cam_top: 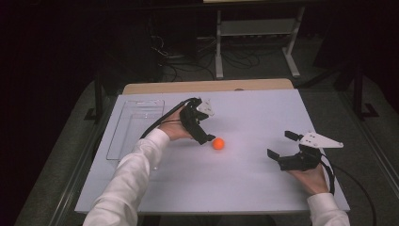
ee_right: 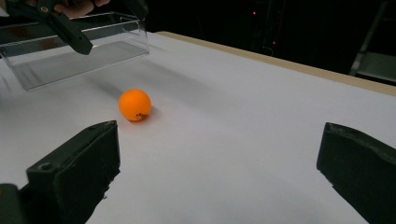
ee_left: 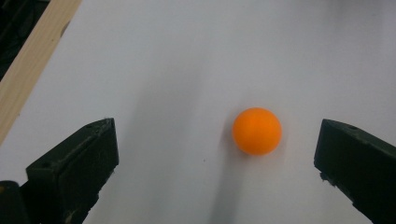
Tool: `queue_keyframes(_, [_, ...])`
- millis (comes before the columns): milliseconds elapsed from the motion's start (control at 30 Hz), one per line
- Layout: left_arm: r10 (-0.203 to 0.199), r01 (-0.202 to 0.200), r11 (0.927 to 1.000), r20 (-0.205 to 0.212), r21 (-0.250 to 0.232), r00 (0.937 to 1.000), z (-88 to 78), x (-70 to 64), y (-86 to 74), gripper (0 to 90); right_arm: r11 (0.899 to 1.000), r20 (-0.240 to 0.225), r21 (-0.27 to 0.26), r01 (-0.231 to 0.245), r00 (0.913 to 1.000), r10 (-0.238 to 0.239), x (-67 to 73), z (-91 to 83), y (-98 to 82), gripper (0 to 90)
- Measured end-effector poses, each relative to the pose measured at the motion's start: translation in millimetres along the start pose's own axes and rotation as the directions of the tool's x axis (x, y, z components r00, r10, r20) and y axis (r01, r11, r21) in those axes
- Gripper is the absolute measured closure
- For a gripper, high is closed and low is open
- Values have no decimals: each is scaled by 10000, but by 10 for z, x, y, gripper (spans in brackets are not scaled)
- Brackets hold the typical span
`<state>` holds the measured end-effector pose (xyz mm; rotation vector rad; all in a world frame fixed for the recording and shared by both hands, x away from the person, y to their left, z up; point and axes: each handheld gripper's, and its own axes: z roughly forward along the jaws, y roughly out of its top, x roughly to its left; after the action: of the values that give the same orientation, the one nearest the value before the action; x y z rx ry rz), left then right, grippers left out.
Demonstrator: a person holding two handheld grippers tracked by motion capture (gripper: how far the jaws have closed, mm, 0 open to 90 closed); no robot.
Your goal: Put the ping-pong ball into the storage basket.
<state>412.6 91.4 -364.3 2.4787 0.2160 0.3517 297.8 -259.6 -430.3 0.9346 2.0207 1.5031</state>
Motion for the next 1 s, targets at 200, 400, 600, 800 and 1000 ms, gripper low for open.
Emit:
queue_keyframes(200, [104, -107, 9997, 115, 215, 9999, 61, -19, 10, 0, 10000, -5, 20, -2, 10000, 2, 3, -6, -2, 0])
queue_keyframes(400, [179, -183, 9990, 119, 402, 9998, 88, -24, -2, 0, 10000, -30, 42, 16, 10000, -16, 5, -4, -2, 0])
queue_keyframes(600, [212, -222, 9989, 247, 415, 9995, 140, -41, -1, 0, 10000, -48, 60, 22, 10000, -22, 10, 0, -2, 0])
queue_keyframes(800, [281, -301, 9980, 366, 562, 9989, 216, -68, -6, 0, 10000, -57, 75, 20, 10000, -19, 13, 2, -3, 0])
queue_keyframes(1000, [289, -320, 9973, 467, 666, 9985, 277, -84, -9, 0, 10000, -70, 97, 21, 10000, -20, 13, 5, -4, 0])
